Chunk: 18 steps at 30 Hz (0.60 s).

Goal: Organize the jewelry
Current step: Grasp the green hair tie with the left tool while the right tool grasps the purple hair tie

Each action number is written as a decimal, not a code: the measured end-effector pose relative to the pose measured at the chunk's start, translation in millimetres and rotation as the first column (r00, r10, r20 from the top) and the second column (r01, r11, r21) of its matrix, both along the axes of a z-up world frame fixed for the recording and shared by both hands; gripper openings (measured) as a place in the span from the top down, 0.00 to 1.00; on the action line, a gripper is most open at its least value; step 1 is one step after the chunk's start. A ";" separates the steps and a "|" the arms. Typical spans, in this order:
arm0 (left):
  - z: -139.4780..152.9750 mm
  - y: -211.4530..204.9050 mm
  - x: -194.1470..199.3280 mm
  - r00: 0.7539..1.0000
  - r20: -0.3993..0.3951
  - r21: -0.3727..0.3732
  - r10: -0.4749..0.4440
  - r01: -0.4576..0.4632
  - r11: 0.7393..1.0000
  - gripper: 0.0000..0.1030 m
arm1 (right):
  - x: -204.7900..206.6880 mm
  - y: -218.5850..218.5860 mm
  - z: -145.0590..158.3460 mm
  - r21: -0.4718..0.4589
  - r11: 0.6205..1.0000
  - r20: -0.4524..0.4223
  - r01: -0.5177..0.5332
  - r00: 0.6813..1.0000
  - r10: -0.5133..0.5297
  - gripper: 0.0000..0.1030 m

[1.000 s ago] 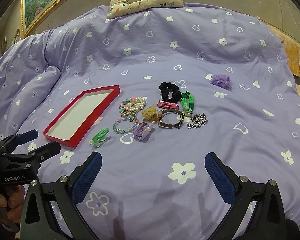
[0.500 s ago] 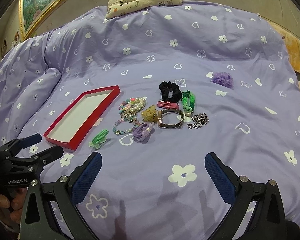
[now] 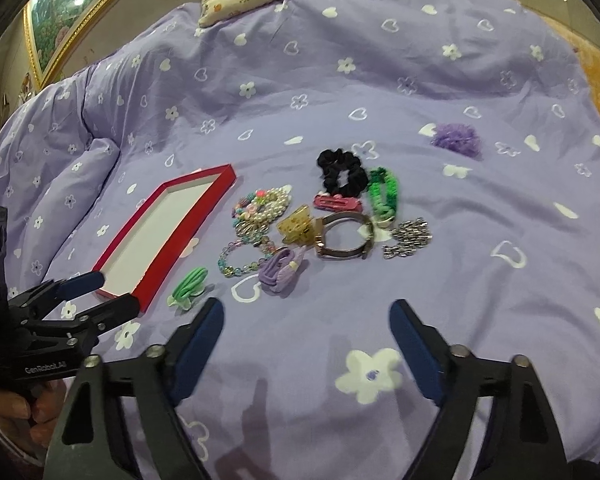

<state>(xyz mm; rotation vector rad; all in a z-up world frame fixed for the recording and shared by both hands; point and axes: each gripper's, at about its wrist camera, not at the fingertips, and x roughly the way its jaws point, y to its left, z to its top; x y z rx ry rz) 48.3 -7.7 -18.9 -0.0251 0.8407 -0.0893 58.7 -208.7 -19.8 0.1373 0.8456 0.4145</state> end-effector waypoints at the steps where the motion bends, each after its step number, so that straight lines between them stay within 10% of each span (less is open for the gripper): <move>1: -2.6 -0.4 5.2 1.000 -0.013 -0.001 -0.009 0.009 1.000 0.21 | 4.3 3.6 -2.8 0.007 1.000 -0.014 -0.014 1.000 0.014 0.27; 12: -25.6 -2.3 38.5 0.994 -0.090 -0.023 -0.061 0.059 0.998 0.31 | 52.3 30.7 -27.6 0.066 0.996 -0.121 -0.062 0.990 0.069 0.53; 18: -38.9 -7.9 52.7 0.987 -0.128 -0.032 -0.098 0.095 0.995 0.54 | 74.1 39.2 -41.7 0.063 0.996 -0.170 -0.066 0.983 0.076 0.62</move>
